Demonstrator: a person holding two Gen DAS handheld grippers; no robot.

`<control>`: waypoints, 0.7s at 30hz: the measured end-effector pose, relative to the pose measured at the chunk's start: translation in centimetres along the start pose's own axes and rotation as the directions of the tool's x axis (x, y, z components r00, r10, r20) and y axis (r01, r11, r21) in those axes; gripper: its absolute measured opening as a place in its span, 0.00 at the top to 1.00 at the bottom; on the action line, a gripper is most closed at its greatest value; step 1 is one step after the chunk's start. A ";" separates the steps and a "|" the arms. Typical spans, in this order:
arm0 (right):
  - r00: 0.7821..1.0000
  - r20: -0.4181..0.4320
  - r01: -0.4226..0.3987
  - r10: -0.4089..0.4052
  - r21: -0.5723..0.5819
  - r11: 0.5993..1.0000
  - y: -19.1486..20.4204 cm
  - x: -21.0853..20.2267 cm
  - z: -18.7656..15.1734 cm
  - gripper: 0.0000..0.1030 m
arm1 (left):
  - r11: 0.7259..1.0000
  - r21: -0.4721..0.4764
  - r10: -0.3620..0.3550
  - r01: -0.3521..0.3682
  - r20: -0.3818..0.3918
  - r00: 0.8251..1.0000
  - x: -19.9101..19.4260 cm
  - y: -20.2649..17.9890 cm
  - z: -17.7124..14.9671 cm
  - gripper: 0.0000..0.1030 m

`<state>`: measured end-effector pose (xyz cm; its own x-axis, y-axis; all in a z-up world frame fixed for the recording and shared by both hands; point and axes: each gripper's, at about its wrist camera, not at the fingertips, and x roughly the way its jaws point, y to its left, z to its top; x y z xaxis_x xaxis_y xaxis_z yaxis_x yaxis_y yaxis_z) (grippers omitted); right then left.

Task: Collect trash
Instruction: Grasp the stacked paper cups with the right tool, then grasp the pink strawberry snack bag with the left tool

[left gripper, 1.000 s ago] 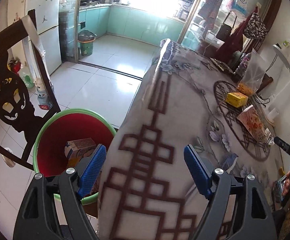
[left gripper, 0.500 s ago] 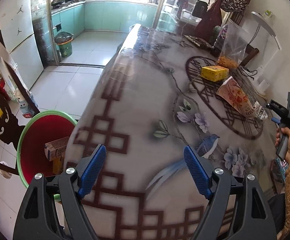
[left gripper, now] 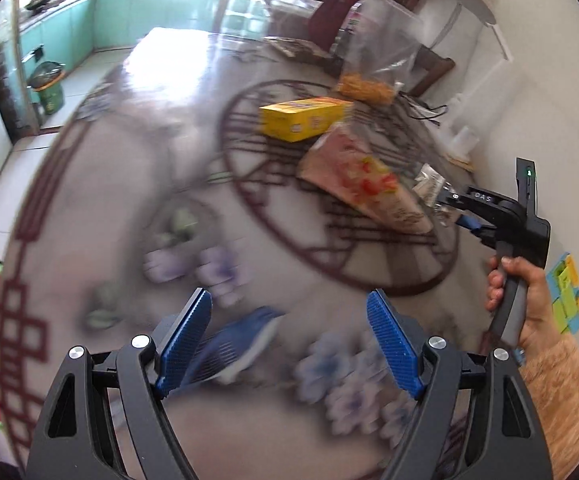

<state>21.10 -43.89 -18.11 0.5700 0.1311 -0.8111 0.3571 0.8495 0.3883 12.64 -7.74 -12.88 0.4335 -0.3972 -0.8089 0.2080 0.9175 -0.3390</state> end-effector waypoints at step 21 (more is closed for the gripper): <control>0.986 0.061 -0.156 0.156 -0.004 0.988 1.6 -4.2 1.1 0.51 | 0.980 -0.185 0.074 -0.071 0.008 0.997 11.8 -6.0 8.6 0.26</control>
<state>20.06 -43.64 -13.60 0.6629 0.2308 -0.7123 0.2606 0.8208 0.5084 24.07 -18.14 -16.27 0.4545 -0.3288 -0.8279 0.0110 0.9314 -0.3638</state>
